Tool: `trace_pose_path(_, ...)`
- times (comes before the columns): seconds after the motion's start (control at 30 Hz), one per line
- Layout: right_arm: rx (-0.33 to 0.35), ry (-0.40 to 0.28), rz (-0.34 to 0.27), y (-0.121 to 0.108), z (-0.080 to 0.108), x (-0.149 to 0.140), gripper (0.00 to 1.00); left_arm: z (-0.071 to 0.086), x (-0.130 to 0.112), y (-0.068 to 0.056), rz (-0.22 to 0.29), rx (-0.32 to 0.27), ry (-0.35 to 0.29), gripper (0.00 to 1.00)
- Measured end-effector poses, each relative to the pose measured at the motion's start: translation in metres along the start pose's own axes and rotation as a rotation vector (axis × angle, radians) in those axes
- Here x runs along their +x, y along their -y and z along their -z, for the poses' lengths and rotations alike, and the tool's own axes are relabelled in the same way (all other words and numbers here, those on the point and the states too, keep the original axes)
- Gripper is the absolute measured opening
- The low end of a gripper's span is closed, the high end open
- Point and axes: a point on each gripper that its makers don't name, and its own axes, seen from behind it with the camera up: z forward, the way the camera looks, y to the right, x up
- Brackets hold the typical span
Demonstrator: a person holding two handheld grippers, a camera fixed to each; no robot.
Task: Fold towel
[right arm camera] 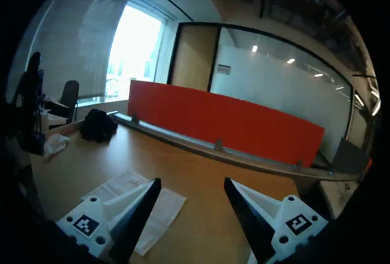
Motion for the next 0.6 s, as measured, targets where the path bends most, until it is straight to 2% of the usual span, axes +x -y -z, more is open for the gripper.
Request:
trace_pose_path(0.27,0.070,0.044,0.003,0.015,-0.005,-0.011,1.00,-0.003,-0.015,-0.009,-0.013,-0.045,0.038,0.97)
trace_pose_path(0.6,0.101,0.093,0.002,0.024,-0.009,-0.037,1.00,-0.008,-0.038,-0.027,-0.034,-0.089,0.075,0.97)
